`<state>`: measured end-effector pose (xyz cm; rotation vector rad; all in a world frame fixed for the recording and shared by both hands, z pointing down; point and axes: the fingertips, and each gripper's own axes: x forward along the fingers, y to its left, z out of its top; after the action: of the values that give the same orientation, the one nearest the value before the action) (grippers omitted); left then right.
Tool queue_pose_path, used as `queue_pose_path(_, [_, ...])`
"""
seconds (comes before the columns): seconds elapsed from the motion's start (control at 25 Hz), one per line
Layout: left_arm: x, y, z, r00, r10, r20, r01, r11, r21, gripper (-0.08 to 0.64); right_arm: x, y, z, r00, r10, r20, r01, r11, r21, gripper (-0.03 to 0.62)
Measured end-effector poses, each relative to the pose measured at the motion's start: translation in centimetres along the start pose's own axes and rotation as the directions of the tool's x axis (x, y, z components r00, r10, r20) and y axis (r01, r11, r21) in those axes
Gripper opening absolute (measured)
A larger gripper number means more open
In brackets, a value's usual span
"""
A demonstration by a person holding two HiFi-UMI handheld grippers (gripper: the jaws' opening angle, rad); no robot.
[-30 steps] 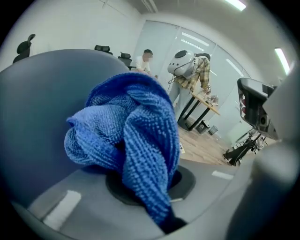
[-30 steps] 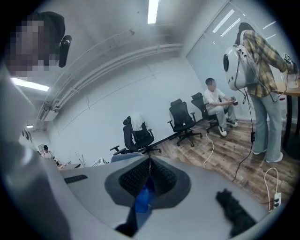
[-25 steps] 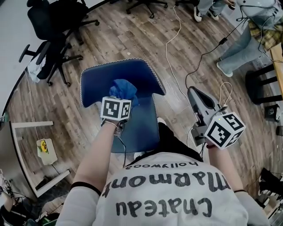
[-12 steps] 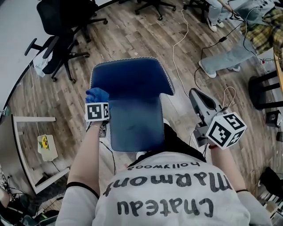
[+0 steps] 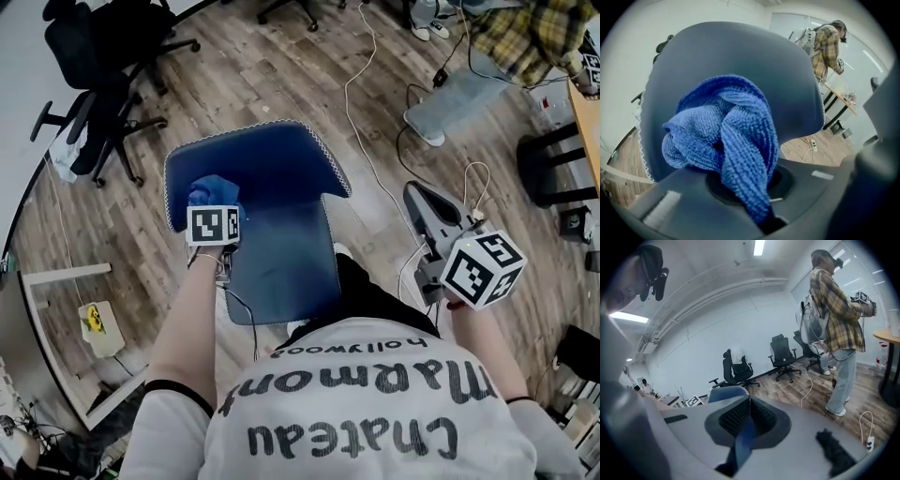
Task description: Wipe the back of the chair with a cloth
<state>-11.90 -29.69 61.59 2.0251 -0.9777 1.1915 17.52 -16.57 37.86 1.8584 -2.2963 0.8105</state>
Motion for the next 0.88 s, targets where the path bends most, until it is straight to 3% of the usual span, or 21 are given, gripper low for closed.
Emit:
queue_pose_path(0.28, [2.2,-6.1,2.4,0.994,-0.107,-0.014,0.107,0.993,0.042,0.037,0.2,-0.9,0.3,1.000,-0.001,0.001,0.000,1.000,0.004,0.015])
queue_pose_path(0.48, [3.1,-10.2,2.8,0.983,-0.183,-0.015,0.184,0.979,0.092,0.037,-1.3,-2.8,-0.3,0.999,-0.043,0.009,0.043,0.999,0.019,0.015])
queue_pose_path(0.88, [3.8,-19.4,3.9,0.946,-0.318,-0.059,0.323,0.913,0.251,0.037,-3.7,-4.5,-1.0,0.995,-0.095,0.020,0.094,0.995,0.041,0.015])
